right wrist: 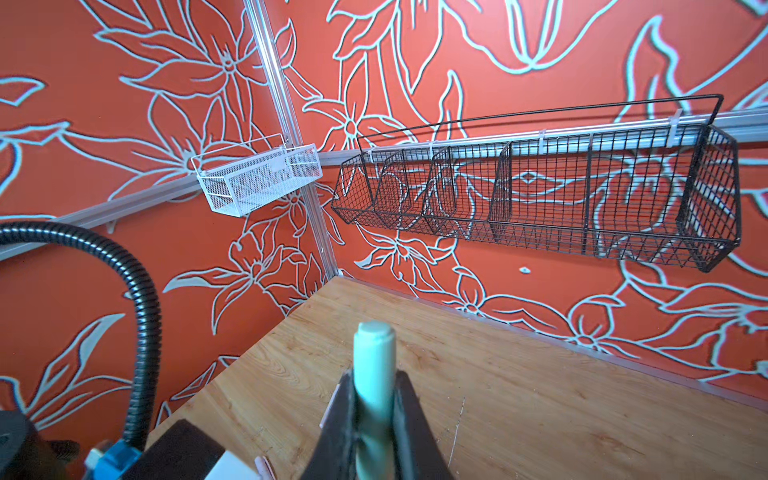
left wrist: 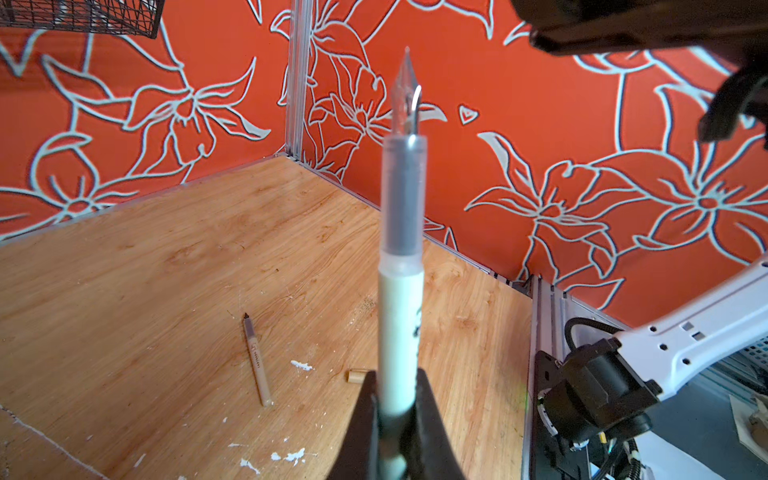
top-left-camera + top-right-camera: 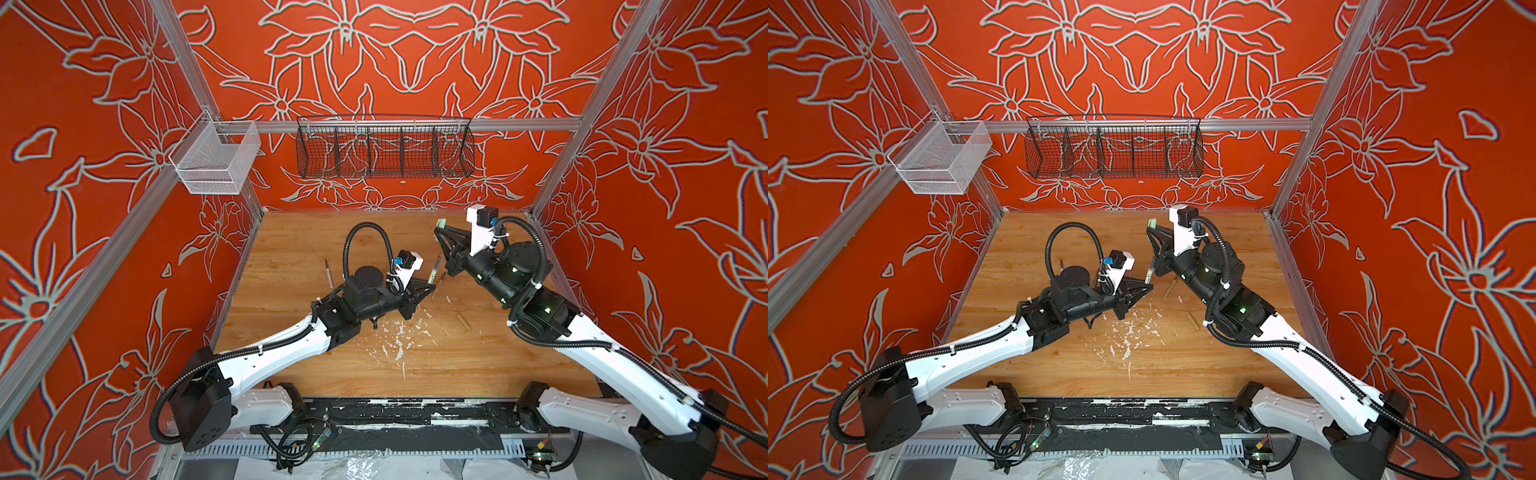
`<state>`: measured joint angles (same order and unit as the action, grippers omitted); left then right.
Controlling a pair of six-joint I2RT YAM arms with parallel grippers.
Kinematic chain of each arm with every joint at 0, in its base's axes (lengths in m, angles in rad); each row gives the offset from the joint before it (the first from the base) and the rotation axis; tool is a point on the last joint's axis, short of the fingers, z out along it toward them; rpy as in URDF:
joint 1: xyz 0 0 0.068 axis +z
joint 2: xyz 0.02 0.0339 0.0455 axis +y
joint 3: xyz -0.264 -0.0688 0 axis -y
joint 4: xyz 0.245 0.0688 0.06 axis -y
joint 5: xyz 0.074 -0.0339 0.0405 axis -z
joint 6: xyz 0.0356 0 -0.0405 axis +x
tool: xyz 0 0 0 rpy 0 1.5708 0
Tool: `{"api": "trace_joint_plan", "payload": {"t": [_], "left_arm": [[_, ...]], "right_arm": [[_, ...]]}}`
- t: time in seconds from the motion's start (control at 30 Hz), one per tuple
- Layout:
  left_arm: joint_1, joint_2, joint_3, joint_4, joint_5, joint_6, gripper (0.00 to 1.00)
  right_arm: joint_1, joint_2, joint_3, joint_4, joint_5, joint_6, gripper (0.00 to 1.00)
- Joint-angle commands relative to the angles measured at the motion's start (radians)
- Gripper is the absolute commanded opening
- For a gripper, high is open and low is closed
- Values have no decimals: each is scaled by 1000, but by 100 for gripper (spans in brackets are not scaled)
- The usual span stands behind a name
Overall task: Insert the pens into the pen caps
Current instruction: 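Lift the cap and swing the right gripper toward the pen in the left gripper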
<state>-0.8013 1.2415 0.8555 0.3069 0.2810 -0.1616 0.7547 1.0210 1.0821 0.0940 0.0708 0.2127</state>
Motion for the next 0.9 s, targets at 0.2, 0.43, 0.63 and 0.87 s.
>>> {"api": "trace_joint_plan", "payload": {"t": [0.2, 0.43, 0.63, 0.87], "left_arm": [[25, 17, 25, 18, 54, -36, 0], [25, 15, 25, 20, 55, -35, 0], [25, 8, 22, 21, 54, -33, 0], [26, 7, 23, 24, 54, -33, 0]], "right_arm": [[6, -64, -14, -42, 17, 29, 12], [6, -43, -23, -39, -6, 59, 12], [7, -48, -46, -46, -1, 73, 12], [7, -55, -60, -68, -4, 89, 12]]}}
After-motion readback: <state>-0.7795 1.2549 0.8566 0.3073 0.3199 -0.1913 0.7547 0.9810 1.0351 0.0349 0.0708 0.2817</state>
